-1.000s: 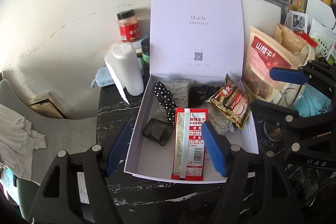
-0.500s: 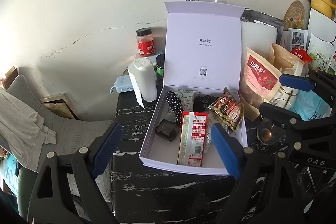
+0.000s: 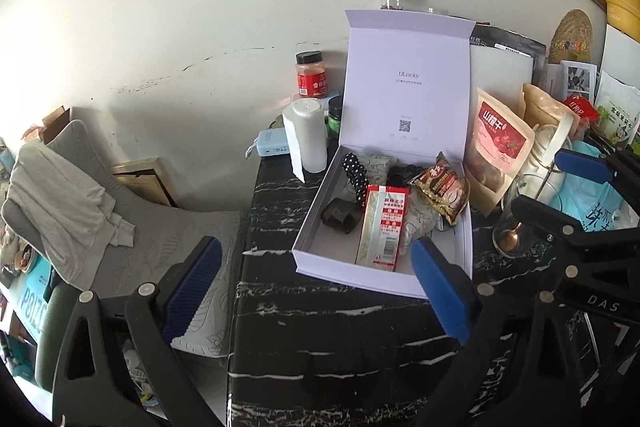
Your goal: Organize objects
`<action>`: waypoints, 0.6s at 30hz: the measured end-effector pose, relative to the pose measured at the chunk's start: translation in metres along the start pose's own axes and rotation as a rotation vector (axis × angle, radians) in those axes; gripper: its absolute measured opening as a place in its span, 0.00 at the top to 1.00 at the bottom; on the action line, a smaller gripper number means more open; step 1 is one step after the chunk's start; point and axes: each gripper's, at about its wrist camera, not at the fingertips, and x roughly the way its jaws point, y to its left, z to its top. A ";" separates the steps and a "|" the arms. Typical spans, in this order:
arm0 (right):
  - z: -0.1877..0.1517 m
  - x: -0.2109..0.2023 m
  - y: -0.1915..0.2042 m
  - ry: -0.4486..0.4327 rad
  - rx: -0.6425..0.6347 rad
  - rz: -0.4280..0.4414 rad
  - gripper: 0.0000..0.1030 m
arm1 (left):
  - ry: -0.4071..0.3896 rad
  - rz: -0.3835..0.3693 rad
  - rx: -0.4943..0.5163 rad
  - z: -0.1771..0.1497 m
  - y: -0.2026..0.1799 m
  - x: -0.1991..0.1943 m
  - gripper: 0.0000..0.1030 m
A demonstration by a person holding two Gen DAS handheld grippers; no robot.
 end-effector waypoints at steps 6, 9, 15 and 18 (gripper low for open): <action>-0.019 -0.009 0.005 0.018 0.018 -0.009 0.29 | 0.024 0.011 -0.025 -0.026 -0.001 -0.013 0.07; -0.029 -0.014 0.007 0.021 0.026 -0.017 0.29 | 0.038 0.003 -0.036 -0.041 -0.005 -0.015 0.07; -0.050 -0.020 0.012 0.040 0.041 -0.021 0.29 | 0.057 -0.020 -0.052 -0.068 -0.011 -0.021 0.07; -0.061 -0.022 0.014 0.051 0.051 -0.018 0.29 | 0.063 -0.016 -0.059 -0.079 -0.013 -0.024 0.07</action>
